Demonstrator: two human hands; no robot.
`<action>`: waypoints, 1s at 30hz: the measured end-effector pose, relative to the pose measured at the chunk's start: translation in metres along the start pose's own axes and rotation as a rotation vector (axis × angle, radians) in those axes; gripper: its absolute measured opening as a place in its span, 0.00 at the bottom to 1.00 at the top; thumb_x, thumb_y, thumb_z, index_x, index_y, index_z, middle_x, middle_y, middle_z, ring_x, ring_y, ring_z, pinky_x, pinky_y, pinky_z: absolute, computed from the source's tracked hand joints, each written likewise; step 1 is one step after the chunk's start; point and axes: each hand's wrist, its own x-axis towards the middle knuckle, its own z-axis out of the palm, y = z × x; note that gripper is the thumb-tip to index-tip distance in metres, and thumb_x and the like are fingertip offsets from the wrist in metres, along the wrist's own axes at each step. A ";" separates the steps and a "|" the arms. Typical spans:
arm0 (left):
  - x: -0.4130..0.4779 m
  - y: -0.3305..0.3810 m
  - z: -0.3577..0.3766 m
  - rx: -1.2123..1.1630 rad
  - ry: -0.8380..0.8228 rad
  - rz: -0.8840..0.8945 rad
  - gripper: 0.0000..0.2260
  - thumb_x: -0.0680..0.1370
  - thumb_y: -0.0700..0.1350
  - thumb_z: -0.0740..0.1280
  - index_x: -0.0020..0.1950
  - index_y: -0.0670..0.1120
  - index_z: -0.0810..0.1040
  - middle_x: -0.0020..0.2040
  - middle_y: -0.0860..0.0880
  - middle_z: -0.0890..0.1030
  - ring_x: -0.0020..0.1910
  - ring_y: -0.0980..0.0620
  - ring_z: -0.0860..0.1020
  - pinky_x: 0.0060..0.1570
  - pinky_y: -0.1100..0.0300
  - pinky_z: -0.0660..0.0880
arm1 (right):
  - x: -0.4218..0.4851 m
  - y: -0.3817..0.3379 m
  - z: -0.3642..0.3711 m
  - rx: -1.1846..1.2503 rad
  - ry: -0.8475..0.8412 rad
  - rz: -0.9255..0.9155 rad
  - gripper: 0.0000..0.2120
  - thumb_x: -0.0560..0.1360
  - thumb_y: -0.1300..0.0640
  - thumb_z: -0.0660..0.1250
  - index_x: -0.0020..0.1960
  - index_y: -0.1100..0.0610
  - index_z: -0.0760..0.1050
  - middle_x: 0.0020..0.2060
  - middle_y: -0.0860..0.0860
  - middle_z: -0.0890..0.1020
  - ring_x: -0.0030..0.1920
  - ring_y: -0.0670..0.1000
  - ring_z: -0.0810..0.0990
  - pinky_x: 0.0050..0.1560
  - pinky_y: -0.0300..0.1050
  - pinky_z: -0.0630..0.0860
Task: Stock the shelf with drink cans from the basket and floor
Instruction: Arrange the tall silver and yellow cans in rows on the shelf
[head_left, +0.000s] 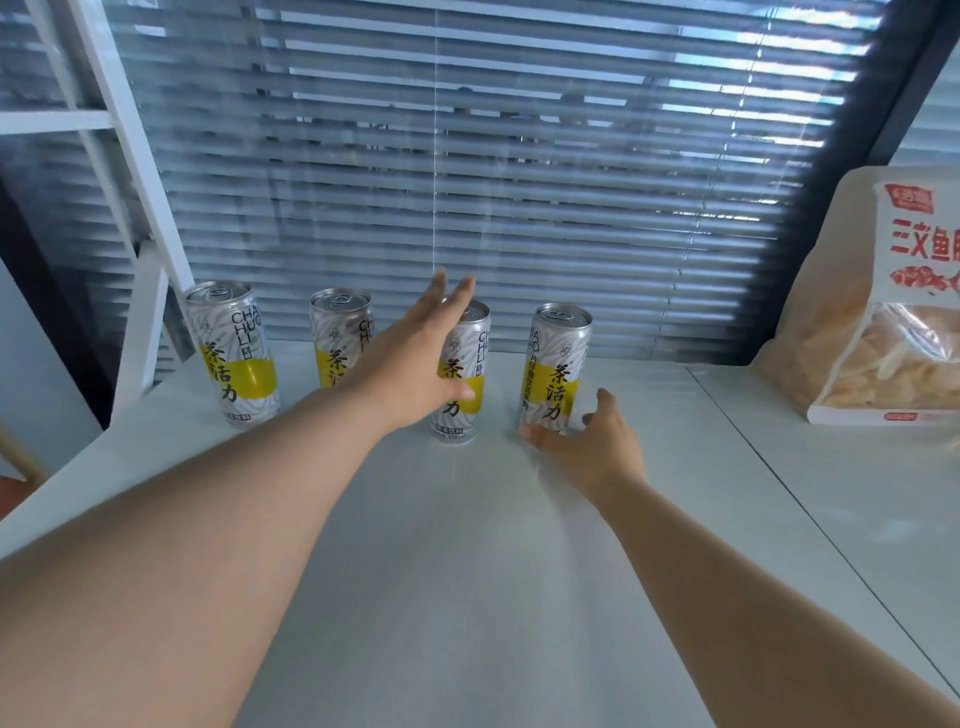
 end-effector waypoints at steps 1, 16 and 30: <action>-0.001 0.001 0.000 -0.010 -0.003 -0.001 0.48 0.72 0.48 0.74 0.77 0.59 0.41 0.79 0.53 0.41 0.76 0.49 0.58 0.69 0.56 0.62 | -0.001 0.001 -0.003 0.038 -0.011 0.012 0.54 0.63 0.43 0.79 0.78 0.55 0.51 0.71 0.56 0.70 0.69 0.59 0.70 0.64 0.58 0.72; -0.108 0.023 0.019 -0.454 0.461 -0.474 0.08 0.77 0.46 0.64 0.49 0.44 0.80 0.49 0.47 0.82 0.48 0.46 0.78 0.45 0.61 0.68 | -0.098 -0.007 -0.029 0.366 0.131 -0.012 0.09 0.78 0.49 0.63 0.48 0.53 0.76 0.38 0.48 0.77 0.43 0.52 0.76 0.53 0.55 0.77; -0.250 0.094 -0.001 -0.859 0.213 -0.525 0.11 0.77 0.49 0.64 0.41 0.44 0.80 0.36 0.50 0.82 0.32 0.51 0.78 0.45 0.49 0.79 | -0.267 -0.002 -0.051 0.490 0.258 0.013 0.14 0.82 0.51 0.56 0.52 0.57 0.78 0.38 0.52 0.82 0.35 0.48 0.77 0.34 0.42 0.72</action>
